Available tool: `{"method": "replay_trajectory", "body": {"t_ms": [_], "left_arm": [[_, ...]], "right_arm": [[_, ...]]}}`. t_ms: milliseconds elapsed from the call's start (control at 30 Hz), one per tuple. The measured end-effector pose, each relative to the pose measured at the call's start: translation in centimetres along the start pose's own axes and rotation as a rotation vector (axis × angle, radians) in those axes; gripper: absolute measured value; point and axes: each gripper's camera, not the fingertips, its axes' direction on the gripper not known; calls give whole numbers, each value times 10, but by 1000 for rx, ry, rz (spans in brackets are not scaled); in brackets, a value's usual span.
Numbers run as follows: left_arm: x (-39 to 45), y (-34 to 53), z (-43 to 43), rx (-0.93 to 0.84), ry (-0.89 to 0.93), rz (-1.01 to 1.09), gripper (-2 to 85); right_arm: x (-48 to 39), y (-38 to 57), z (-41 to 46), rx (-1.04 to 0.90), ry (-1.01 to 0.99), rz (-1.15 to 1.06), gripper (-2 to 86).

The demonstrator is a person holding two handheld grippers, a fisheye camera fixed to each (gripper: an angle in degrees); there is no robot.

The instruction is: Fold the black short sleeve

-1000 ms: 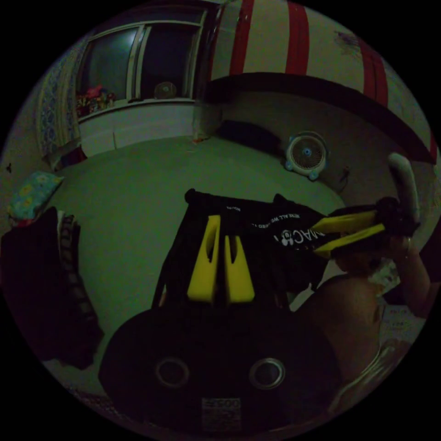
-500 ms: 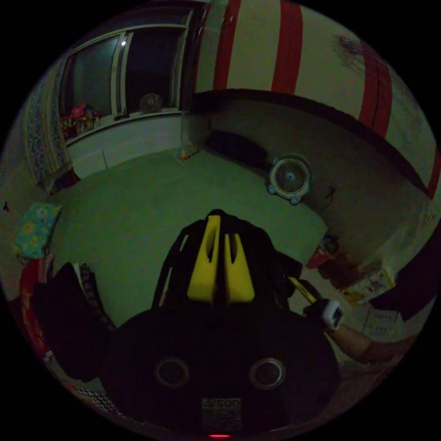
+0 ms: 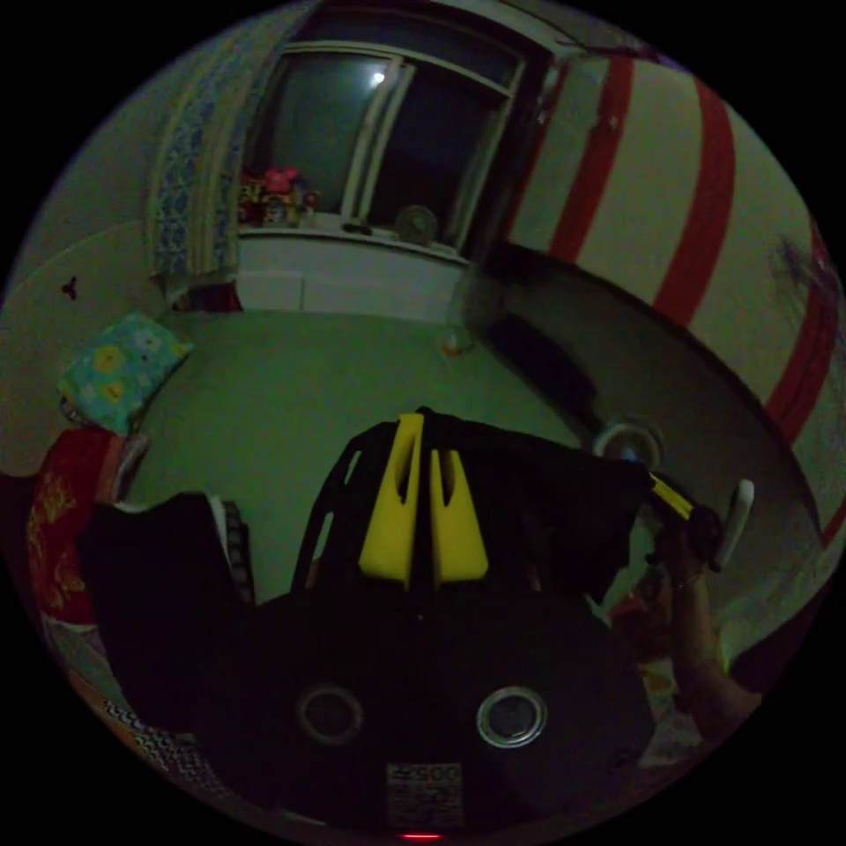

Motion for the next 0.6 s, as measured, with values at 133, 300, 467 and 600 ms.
{"method": "replay_trajectory", "body": {"t_ms": [133,300,467,600], "left_arm": [[-55,-65,43,37,-156,-31,24],[-130,-29,120,-121,-238,-105,65],[-216,81,165,-257,-62,-204,66],[-221,182,164,-337,102,-100,100]], "right_arm": [[12,-81,93,-174,50,117,30],[-4,-39,165,-284,-62,100,97],[-5,116,209,-471,-175,-34,115],[30,201,194,-513,-246,28,133]]}}
